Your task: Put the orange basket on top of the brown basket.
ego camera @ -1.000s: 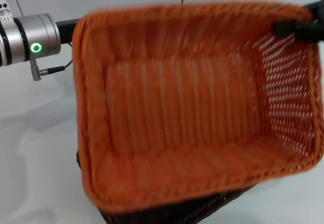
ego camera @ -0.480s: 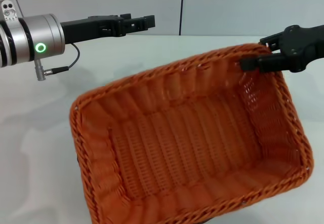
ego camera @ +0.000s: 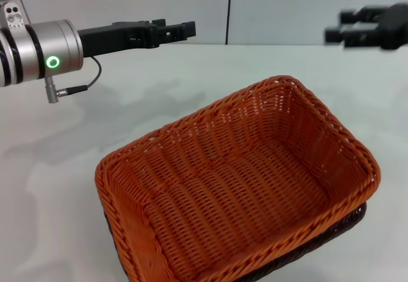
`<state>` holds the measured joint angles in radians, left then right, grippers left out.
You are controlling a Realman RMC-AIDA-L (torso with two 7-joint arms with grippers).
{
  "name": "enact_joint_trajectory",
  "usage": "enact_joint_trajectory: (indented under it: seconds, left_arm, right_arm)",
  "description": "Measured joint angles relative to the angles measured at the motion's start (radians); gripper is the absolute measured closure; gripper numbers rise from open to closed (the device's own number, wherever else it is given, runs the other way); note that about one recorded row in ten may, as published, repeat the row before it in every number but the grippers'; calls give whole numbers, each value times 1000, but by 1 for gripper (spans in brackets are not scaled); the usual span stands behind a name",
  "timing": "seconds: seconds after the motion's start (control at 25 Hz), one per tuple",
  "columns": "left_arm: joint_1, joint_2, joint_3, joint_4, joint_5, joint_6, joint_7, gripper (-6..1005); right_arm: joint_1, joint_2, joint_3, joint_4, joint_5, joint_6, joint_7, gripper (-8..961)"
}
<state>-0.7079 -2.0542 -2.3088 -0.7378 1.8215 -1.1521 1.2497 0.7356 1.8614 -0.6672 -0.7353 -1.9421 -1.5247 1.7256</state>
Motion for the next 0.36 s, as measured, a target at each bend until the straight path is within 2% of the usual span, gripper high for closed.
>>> enact_joint_trajectory:
  seconds: [0.16,0.36]
  left_arm:
    - [6,-1,-4,2,-29,9,24,140]
    - [23,-2,-5,19,-113,23,94,140]
  right_arm:
    - [-61,49,145,17,111,94,-103,192]
    - [-152,100,180,85,382,229,-286,120]
